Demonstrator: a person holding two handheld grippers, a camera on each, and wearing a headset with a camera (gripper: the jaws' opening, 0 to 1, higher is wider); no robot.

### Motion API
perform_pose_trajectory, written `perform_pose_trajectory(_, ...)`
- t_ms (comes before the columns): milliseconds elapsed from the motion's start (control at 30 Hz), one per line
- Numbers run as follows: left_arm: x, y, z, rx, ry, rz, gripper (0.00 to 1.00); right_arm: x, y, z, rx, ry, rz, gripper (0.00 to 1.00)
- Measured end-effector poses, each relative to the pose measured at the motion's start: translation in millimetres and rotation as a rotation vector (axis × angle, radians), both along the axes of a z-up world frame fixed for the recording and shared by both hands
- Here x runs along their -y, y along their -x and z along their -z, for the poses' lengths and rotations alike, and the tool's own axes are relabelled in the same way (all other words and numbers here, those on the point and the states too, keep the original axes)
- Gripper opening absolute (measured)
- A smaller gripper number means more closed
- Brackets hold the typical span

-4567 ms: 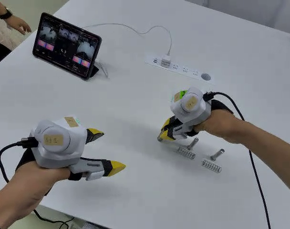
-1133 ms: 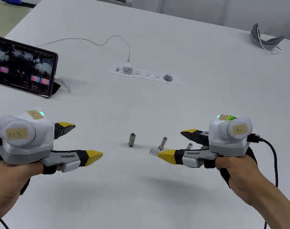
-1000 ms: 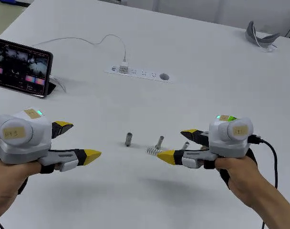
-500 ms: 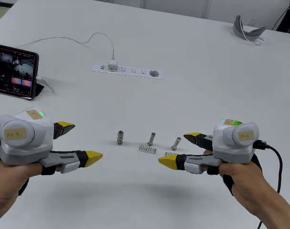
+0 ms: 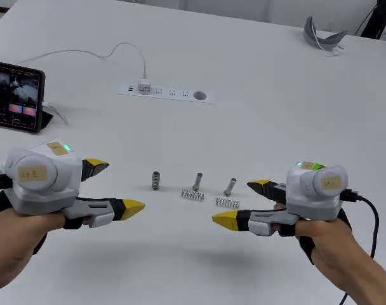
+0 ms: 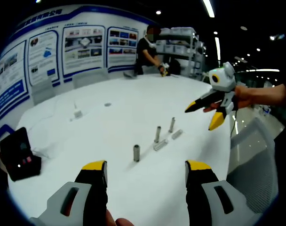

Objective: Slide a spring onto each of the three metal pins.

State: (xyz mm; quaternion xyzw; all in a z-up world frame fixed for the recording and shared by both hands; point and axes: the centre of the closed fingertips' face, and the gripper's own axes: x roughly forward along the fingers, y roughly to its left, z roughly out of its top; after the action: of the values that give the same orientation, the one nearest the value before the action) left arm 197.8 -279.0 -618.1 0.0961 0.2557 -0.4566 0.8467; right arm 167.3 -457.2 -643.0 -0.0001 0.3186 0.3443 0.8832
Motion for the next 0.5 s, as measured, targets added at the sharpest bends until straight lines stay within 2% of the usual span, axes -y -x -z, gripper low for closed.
perform_pose_trajectory(167, 9.5, 6.2, 3.5, -0.001, -0.013, 0.034, 0.69, 5.4, 6.6, 2.9, -0.003, 0.007, 0.013, 0.81)
perform_pose_trajectory(333, 17.6, 7.0, -0.5, 0.002, -0.005, 0.053, 0.70, 10.4, 12.6, 3.0, -0.009, -0.012, 0.026, 0.82)
perform_pose_trajectory(500, 28.2, 7.4, 2.1, -0.004, -0.006, 0.086, 0.71, 16.6, 17.0, 4.8, -0.009, -0.017, 0.044, 0.82)
